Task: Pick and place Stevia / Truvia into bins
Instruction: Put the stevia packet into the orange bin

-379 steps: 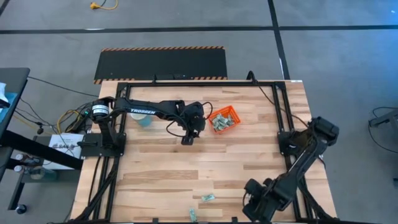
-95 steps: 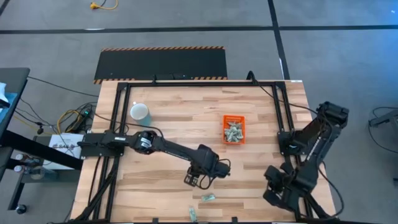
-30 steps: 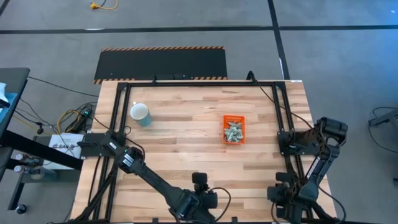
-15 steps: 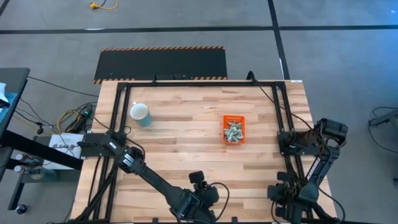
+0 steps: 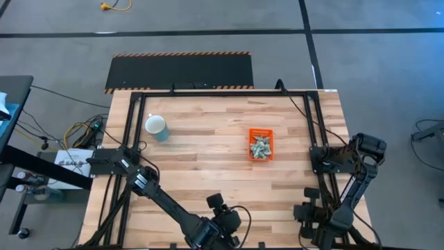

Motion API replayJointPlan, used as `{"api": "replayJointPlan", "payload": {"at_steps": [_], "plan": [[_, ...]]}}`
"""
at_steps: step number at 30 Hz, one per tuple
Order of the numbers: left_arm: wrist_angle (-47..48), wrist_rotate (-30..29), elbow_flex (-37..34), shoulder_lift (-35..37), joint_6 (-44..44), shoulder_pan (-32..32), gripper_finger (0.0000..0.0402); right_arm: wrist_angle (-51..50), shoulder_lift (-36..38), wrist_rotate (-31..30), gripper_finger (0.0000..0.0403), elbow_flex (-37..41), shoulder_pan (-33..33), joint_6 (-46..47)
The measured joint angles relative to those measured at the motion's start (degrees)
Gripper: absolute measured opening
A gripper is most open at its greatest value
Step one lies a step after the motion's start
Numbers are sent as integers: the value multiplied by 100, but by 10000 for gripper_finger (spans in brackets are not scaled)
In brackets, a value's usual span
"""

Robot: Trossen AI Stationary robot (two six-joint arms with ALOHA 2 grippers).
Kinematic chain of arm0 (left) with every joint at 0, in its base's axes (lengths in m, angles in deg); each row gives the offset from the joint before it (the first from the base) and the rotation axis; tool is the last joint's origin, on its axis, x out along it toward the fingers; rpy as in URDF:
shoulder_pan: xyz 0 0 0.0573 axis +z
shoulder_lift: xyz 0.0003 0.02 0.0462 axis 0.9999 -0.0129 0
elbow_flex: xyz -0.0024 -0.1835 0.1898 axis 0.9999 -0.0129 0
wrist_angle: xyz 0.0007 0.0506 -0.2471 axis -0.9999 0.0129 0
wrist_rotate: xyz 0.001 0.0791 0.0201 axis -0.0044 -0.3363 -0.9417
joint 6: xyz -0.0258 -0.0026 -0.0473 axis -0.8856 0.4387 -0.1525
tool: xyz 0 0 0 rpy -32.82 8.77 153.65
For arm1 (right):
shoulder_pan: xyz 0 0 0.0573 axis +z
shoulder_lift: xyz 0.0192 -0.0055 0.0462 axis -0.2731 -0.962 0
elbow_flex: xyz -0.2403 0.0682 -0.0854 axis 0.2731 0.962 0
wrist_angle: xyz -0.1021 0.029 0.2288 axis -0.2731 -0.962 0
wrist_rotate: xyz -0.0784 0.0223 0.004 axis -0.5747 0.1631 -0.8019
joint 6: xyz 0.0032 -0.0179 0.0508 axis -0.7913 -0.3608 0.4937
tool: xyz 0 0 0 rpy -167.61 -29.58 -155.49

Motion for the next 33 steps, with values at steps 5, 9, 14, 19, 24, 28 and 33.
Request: {"api": "replayJointPlan", "payload": {"at_steps": [5, 9, 14, 19, 24, 28, 33], "plan": [[-180, 3, -368, 1, -160, 19, 132, -399, 311, -911, 1, -100, -377, -287], [-385, 19, -552, -2, -195, 19, 132, -793, 923, -1677, 1, -92, -936, -719], [-485, 15, -552, 0, -174, 15, 132, -918, 1955, -2304, 0, -97, -1961, -1766], [-600, 27, -550, 0, -10, 0, 132, -743, 2587, -2251, 0, -94, -3148, -2877], [-674, 16, -550, -2, 19, 2, 132, 170, 2681, -1291, 0, 42, -4300, -4259], [-709, 9, -550, -4, 67, 2, 132, 1027, 2679, -356, 0, 374, -5205, -5054], [-745, 7, -550, -7, 73, 2, 132, 1392, 2679, 68, 0, 585, -5938, -5454]]}}
